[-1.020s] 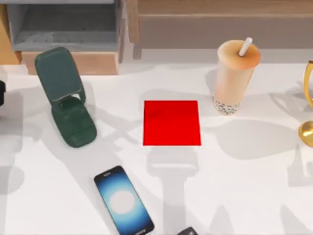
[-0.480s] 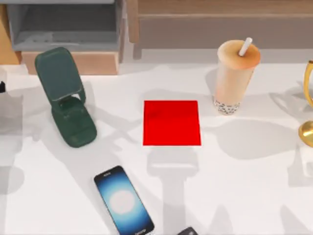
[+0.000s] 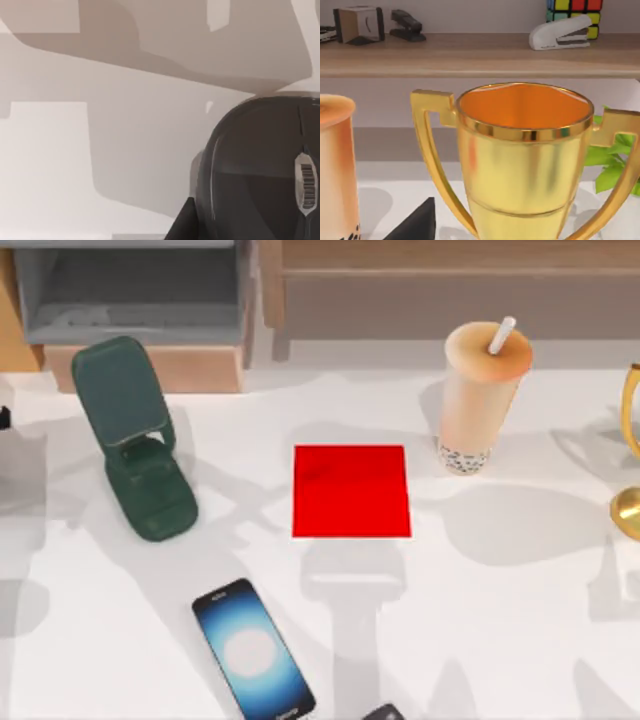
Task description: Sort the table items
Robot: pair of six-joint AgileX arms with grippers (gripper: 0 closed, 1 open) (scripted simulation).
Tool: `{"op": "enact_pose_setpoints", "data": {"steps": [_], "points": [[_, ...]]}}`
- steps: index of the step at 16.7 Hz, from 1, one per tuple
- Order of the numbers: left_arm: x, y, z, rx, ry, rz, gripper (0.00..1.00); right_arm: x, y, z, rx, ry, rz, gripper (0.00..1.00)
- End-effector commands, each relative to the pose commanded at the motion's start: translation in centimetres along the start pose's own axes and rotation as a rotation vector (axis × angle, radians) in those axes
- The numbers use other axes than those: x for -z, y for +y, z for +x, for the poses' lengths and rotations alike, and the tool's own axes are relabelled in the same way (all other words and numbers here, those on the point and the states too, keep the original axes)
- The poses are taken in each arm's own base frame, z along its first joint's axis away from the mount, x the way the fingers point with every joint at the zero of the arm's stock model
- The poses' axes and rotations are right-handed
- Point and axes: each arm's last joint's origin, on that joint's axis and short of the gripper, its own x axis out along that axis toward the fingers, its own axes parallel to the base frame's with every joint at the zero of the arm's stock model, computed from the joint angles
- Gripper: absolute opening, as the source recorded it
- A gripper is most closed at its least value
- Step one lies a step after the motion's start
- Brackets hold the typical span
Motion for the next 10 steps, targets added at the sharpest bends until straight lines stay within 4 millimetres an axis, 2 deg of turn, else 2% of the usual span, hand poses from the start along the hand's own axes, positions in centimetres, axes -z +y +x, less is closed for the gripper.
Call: {"op": "enact_pose_setpoints", "data": {"steps": [3, 6, 8, 10], "points": [[0.0, -0.2, -0.2, 0.002, -0.002, 0.005, 0.0, 0.0, 0.0, 0.0, 0.0, 0.0, 0.0, 1.0], [-0.1, -2.4, -0.9, 0.046, 0.025, 0.037, 0.0, 0.0, 0.0, 0.0, 0.0, 0.0, 0.0, 1.0], [-0.3, -3.6, -3.3, 0.07, 0.027, 0.064, 0.0, 0.0, 0.0, 0.0, 0.0, 0.0, 0.0, 1.0], [-0.4, -3.2, -6.6, 0.067, 0.007, 0.064, 0.0, 0.0, 0.0, 0.0, 0.0, 0.0, 0.0, 1.0]]}}
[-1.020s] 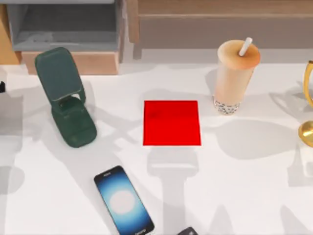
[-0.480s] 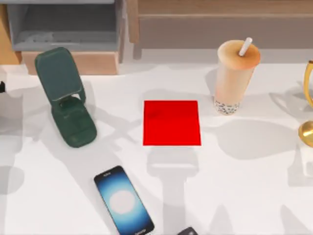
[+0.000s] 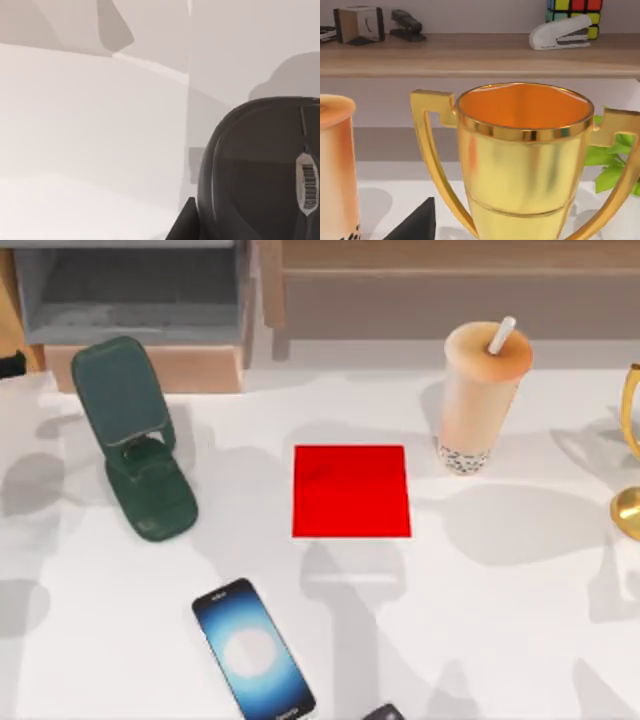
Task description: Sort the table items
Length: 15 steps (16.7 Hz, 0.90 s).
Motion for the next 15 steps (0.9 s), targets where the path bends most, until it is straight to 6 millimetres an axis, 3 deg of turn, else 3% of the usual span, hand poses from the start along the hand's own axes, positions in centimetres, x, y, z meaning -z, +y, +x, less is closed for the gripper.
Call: {"op": "enact_pose_setpoints", "data": {"steps": [3, 5, 10, 13, 15], "points": [[0.5, 1.9, -3.5, -0.048, -0.017, -0.037, 0.0, 0.0, 0.0, 0.0, 0.0, 0.0, 0.0, 1.0], [0.6, 2.8, -3.9, -0.068, -0.011, -0.06, 0.0, 0.0, 0.0, 0.0, 0.0, 0.0, 0.0, 1.0], [0.6, 2.6, -3.8, -0.068, -0.011, -0.053, 0.0, 0.0, 0.0, 0.0, 0.0, 0.0, 0.0, 1.0], [0.3, 0.2, -5.9, -0.072, -0.065, 0.007, 0.0, 0.0, 0.0, 0.0, 0.0, 0.0, 0.0, 1.0], [0.3, -3.3, -8.4, -0.072, -0.137, 0.077, 0.0, 0.0, 0.0, 0.0, 0.0, 0.0, 0.0, 1.0]]}}
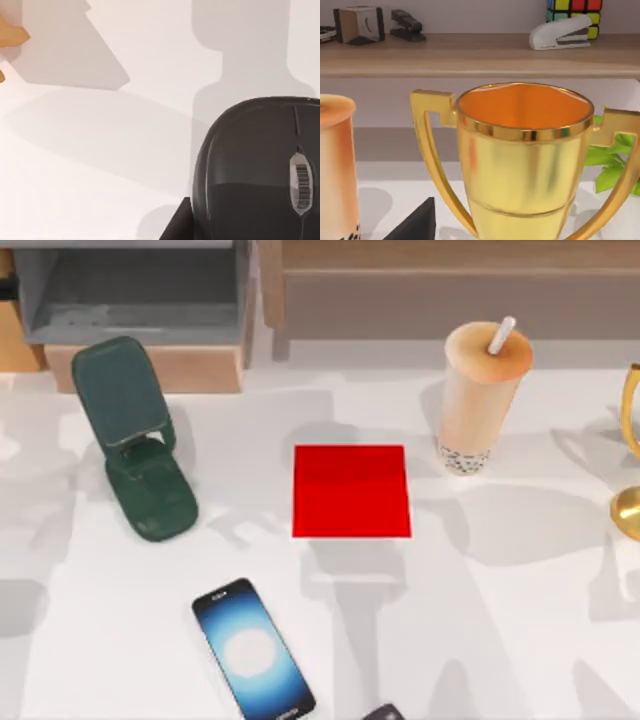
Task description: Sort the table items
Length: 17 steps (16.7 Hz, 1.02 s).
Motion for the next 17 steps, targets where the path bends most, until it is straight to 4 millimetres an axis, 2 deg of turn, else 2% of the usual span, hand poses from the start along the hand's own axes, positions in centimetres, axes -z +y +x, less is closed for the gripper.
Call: {"op": "enact_pose_setpoints", "data": {"steps": [4, 6, 7, 9, 12, 14, 15, 17], "points": [[-0.2, -9.6, -5.7, 0.04, -0.186, 0.124, 0.0, 0.0, 0.0, 0.0, 0.0, 0.0, 0.0, 1.0], [0.3, -15.1, -6.9, 0.081, -0.239, 0.157, 0.0, 0.0, 0.0, 0.0, 0.0, 0.0, 0.0, 1.0], [0.7, -18.0, -6.5, 0.097, -0.233, 0.164, 0.0, 0.0, 0.0, 0.0, 0.0, 0.0, 0.0, 1.0], [1.7, -23.5, -3.5, 0.104, -0.16, 0.165, 0.0, 0.0, 0.0, 0.0, 0.0, 0.0, 0.0, 1.0], [4.0, -30.5, 3.9, 0.054, 0.007, 0.139, 0.0, 0.0, 0.0, 0.0, 0.0, 0.0, 0.0, 1.0], [5.7, -33.6, 8.1, 0.019, 0.088, 0.118, 0.0, 0.0, 0.0, 0.0, 0.0, 0.0, 0.0, 1.0], [6.4, -34.7, 9.5, 0.012, 0.111, 0.111, 0.0, 0.0, 0.0, 0.0, 0.0, 0.0, 0.0, 1.0], [7.3, -35.9, 10.7, 0.012, 0.129, 0.107, 0.0, 0.0, 0.0, 0.0, 0.0, 0.0, 0.0, 1.0]]}}
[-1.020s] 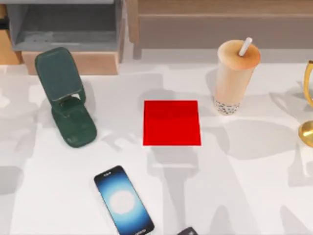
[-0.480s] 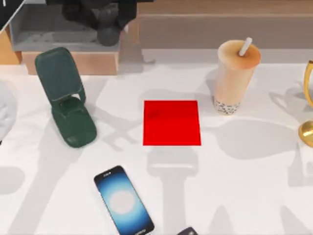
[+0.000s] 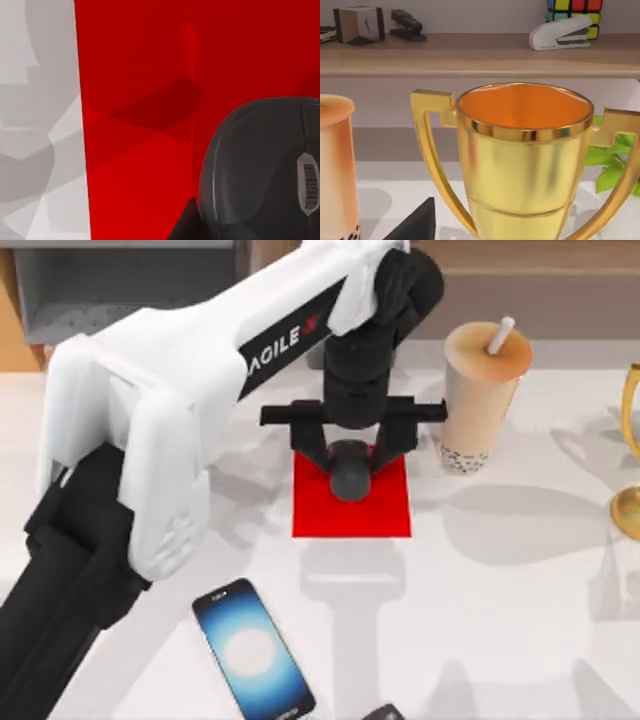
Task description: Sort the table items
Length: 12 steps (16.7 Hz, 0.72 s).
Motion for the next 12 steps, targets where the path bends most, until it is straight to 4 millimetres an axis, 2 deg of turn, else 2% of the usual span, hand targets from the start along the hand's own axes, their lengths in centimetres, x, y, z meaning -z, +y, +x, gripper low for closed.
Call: {"op": "enact_pose_setpoints", "data": {"steps": [12], "points": [[0.0, 0.0, 1.0, 0.0, 0.0, 0.0, 0.0, 0.0, 0.0, 0.0, 0.0, 0.0, 0.0, 1.0]]}}
